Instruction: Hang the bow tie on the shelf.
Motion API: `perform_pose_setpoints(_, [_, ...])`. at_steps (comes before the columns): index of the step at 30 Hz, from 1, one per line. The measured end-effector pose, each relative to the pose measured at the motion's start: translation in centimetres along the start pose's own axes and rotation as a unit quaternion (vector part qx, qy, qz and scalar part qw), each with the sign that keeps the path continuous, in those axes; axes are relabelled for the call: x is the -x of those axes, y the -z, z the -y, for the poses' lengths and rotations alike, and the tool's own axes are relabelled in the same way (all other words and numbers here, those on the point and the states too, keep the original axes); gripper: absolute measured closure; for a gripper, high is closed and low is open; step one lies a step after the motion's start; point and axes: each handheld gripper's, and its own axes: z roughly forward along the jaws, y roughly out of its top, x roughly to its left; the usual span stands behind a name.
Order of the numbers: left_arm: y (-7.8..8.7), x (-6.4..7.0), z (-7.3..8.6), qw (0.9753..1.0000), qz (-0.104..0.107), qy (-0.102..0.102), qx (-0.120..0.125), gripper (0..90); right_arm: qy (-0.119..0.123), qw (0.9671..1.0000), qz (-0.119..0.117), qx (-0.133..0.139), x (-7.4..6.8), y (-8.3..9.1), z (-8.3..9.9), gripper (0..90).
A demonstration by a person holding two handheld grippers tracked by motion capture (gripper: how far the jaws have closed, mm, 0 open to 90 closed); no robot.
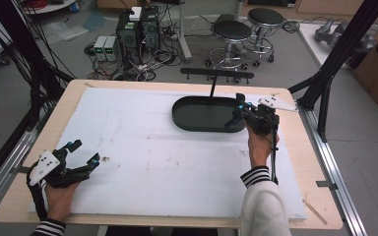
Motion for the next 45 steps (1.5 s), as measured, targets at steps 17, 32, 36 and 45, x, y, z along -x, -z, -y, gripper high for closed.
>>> perform_pose_setpoints(17, [0.1,-0.1,0.0,1.0,0.001,0.004,0.002,16.2,-0.003,0.9997,0.017,0.019,0.1,-2.6,-3.4,87.8])
perform_pose_setpoints(32, [0.1,-0.1,0.0,1.0,0.0,0.006,0.003,16.2,-0.019,0.9996,0.006,0.022,0.3,-4.8,-3.7,87.8])
perform_pose_setpoints(36, [0.1,-0.2,0.0,1.0,0.001,0.005,0.002,16.2,-0.018,0.9996,0.001,0.023,-0.2,-5.6,-3.9,87.8])
perform_pose_setpoints(45, [0.1,-0.2,0.0,1.0,0.002,0.004,0.002,16.2,-0.017,0.9998,-0.011,0.006,-1.0,-7.4,-3.1,87.8])
